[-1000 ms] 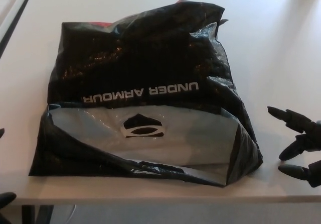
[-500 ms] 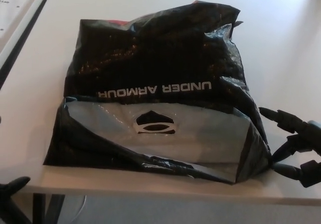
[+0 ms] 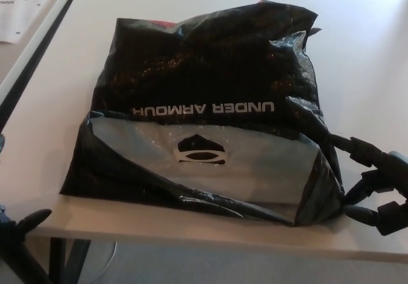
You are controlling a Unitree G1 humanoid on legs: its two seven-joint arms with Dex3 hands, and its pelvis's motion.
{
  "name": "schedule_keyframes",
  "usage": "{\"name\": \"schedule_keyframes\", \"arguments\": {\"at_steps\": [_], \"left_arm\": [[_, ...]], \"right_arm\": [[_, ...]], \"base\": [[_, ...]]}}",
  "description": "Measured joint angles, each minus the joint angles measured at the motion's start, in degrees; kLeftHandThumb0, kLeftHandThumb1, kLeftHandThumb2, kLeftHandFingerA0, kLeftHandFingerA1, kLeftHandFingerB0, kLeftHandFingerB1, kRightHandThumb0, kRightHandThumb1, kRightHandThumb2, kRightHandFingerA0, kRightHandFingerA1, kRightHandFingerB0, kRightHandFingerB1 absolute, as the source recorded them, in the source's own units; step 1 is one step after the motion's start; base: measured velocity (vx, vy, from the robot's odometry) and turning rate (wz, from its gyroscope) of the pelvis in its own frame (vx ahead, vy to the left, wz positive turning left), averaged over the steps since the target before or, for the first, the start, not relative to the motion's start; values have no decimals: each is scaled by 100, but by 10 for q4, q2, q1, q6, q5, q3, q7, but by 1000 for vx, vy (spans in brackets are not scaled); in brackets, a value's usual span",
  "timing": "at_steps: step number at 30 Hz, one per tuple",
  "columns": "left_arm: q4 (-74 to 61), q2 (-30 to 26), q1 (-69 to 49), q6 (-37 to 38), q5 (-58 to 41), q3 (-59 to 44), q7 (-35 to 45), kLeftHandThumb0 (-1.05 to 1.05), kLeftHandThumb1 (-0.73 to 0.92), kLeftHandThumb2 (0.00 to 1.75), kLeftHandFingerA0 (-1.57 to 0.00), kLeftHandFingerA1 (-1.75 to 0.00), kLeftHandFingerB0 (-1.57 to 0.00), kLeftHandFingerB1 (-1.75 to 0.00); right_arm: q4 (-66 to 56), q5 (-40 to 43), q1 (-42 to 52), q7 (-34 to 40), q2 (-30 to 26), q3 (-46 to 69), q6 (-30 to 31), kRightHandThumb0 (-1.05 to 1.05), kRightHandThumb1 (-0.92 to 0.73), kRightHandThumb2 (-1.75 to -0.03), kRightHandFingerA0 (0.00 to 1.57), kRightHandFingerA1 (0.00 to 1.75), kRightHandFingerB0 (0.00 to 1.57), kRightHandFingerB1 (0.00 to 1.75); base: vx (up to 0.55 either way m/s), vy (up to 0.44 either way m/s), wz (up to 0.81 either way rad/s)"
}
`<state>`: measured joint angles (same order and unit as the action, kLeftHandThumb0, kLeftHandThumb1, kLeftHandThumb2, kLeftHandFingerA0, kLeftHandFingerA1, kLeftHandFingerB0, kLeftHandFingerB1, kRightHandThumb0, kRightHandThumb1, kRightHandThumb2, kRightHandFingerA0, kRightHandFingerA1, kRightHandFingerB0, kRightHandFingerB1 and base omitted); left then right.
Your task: A plastic bag is kept infront of the robot in the middle of the desk and the robot uses both its hands to grab it from the top and lifts it up and then releases it.
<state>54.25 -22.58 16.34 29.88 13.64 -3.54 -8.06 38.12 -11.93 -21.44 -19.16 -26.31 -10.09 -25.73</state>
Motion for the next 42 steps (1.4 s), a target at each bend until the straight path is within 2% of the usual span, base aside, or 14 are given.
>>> {"name": "schedule_keyframes", "arguments": {"at_steps": [1,9,18,19,20,21,32,34,35,36,37,38,39,42], "left_arm": [[-2,1,0,-3,-1,1,2,-55,25,67,-89,-116,0,-3],[-78,33,0,-52,-16,31,41,-59,29,68,-88,-124,0,0],[-177,90,-17,-96,-24,73,65,-58,38,54,-83,-136,0,0],[-183,94,-18,-100,-24,76,66,-56,39,54,-81,-135,0,0],[-189,100,-18,-107,-25,80,66,-56,39,54,-81,-135,0,0],[-193,104,-18,-110,-25,83,66,-50,37,53,-81,-137,0,0],[-173,146,25,-165,-47,68,73,-50,29,63,-110,-154,0,0],[-151,151,39,-173,-55,56,75,-44,30,72,-130,-151,-2,-22],[-141,153,47,-176,-58,50,75,-46,35,54,-107,-174,-11,-23],[-132,155,53,-178,-61,45,76,-29,19,79,-126,-127,0,-49],[-118,156,63,-181,-65,35,77,-29,19,79,-126,-127,0,-49],[-103,156,73,-184,-72,25,77,-46,42,53,-104,-167,-46,-41],[-99,156,75,-184,-73,23,77,-54,38,57,-102,-162,-74,-49],[-59,157,98,-190,-87,-1,78,-55,38,55,-105,-166,-88,-51]], "right_arm": [[2,0,-1,0,0,0,0,-95,-50,-92,78,64,0,7],[43,2,-25,5,10,-1,-7,-94,-49,-92,81,65,0,6],[64,2,-42,9,15,-5,-18,-91,-49,-91,81,65,0,10],[65,3,-42,10,15,-5,-19,-92,-63,-57,87,57,0,11],[65,3,-42,11,15,-5,-21,-92,-63,-57,87,57,0,11],[65,3,-42,11,15,-5,-21,-91,-49,-91,81,65,0,10],[64,10,-37,15,15,-3,-29,-89,-47,-90,80,65,0,12],[64,12,-34,15,15,-2,-32,-89,-48,-89,82,65,4,17],[64,13,-32,15,15,0,-33,-87,-48,-89,82,66,4,22],[64,14,-31,15,15,0,-35,-96,-53,-86,82,62,3,29],[64,16,-29,15,15,1,-37,-96,-53,-86,82,62,3,29],[65,18,-26,15,15,3,-39,-81,-46,-84,83,63,14,40],[65,18,-25,15,15,4,-40,-73,-51,-57,92,52,34,33],[68,27,-15,16,18,13,-49,-59,-46,-55,113,70,33,33]], "base": [[-6,0,7],[0,0,0],[0,0,0],[0,0,0],[0,0,0],[0,0,0],[0,0,0],[0,0,0],[0,0,0],[0,0,0],[0,0,0],[0,0,0],[0,0,0],[0,0,0]]}}
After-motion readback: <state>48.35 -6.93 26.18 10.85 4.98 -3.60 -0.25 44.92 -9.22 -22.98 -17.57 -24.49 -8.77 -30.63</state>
